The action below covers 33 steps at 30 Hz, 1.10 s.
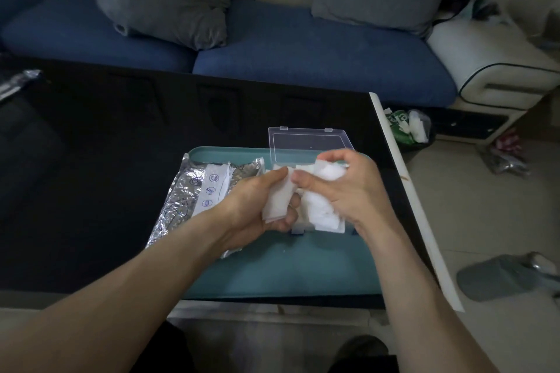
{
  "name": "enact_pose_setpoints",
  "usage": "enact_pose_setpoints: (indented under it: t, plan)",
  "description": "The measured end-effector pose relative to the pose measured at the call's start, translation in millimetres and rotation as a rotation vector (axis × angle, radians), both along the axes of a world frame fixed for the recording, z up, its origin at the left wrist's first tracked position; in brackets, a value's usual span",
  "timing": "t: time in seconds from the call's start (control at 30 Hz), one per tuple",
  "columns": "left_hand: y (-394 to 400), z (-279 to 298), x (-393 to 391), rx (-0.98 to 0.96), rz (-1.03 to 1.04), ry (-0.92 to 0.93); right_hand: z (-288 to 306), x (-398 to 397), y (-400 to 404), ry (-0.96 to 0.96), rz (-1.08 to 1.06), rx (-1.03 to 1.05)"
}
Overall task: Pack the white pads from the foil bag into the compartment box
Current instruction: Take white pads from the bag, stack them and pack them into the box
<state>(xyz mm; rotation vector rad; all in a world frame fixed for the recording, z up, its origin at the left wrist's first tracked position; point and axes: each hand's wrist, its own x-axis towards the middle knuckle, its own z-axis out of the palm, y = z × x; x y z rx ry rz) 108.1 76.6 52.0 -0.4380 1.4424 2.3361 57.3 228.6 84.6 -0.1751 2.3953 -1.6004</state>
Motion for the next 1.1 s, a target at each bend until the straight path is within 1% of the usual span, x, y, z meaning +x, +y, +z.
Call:
enact_pose_setpoints:
  t: [0.03, 0.1, 0.17, 0.2, 0.33, 0.4, 0.47, 0.53, 0.6, 0.67, 0.77, 0.93, 1.03, 1.1]
  plan:
    - [0, 1, 0, 0.017, -0.001, -0.03, 2, -2, 0, 0.032, -0.044, -0.011]
    - [1, 5, 2, 0.079, -0.067, -0.064, 4, -3, 1, 0.067, -0.06, -0.09]
    - [5, 10, 4, 0.178, -0.15, -0.053, 3, 1, -4, 0.09, -0.051, -0.166]
    - [7, 10, 5, 0.224, -0.183, -0.036, 0, 4, -7, 0.135, -0.035, -0.16]
    - [8, 10, 5, 0.306, -0.254, 0.04, -14, 8, -18, 0.364, 0.04, 0.0]
    - [4, 8, 4, 0.318, -0.269, 0.06, -18, 3, -16, 0.438, 0.092, 0.087]
    - [2, 6, 3, 0.307, -0.285, 0.078, -18, 0, -11, 0.415, 0.19, 0.155]
    - [1, 6, 2, 0.268, -0.268, 0.086, -15, -1, -6, 0.315, 0.28, 0.129]
    - [0, 6, 1, 0.215, -0.216, 0.084, -13, -3, 0, 0.22, 0.295, 0.089]
    - [-1, 6, 0, 0.216, -0.161, 0.073, -11, -7, 7, 0.186, 0.302, 0.089]
    - [-5, 6, 0, 0.254, -0.184, 0.072, -11, -10, 13, 0.224, 0.32, 0.108]
    - [-12, 8, 2, 0.28, -0.344, 0.072, -13, -5, 8, 0.335, 0.268, 0.189]
    - [-10, 5, 0, 0.193, -0.304, 0.023, -11, -3, 4, 0.333, 0.257, 0.153]
    - [-9, 4, -1, 0.195, -0.254, 0.015, -10, -3, 5, 0.294, 0.268, 0.077]
